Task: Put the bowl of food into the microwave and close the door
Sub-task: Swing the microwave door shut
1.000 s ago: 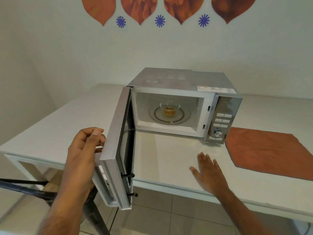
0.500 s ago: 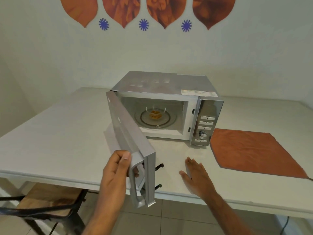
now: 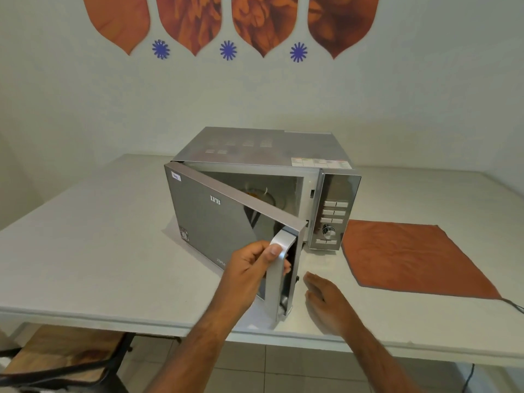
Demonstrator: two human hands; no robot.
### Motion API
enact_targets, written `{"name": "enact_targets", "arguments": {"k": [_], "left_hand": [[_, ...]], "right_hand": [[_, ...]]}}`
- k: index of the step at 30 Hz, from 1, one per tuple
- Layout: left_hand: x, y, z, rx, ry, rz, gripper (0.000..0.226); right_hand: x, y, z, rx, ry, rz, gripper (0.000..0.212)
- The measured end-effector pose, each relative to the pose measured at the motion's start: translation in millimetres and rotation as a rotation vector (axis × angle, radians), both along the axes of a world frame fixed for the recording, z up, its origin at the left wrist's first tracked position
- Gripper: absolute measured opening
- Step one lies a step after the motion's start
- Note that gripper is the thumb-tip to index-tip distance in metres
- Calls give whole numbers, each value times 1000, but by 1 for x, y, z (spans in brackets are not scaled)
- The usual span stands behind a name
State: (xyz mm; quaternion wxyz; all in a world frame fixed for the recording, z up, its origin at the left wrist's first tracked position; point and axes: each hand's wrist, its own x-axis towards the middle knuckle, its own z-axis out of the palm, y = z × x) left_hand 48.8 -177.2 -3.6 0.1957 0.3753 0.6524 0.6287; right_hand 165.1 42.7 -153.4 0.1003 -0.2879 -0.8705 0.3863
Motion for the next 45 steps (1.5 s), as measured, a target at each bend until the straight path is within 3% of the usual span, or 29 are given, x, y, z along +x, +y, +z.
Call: {"name": "enact_targets", "arguments": {"k": [4,7,14,17,22,25,31,36,42,45], "left_hand": [[-12,28,1,-54,57,-33,37],[-19,45,5,-87,93,-43,30],[-33,80,9,-113,116,-77,17],[-37,92,8,-119,127,-81,12],[-42,110,5,-90,166,-76,35],[-45,120,5,-80,169,-74,40],[-49,141,6,-95,191,-20,37],[-54,153,8,-88,183,-6,40],[-61,161,7,-81,210,-14,37],[-63,165,7,-92,219,-15,38]], "right_hand": [[3,2,4,-472,249,-167,32],[6,8,15,-707,395,-252,23],[15,5,51,-367,436,-160,11],[10,-5,70,-252,479,-103,24],[-14,-8,85,-57,414,-102,32],[-29,-1,84,-64,448,-129,17],[-50,13,70,-125,475,-118,9],[-58,23,66,-104,498,-134,29],[-63,28,65,-141,498,-139,37],[-65,30,66,-143,500,-153,30]]}}
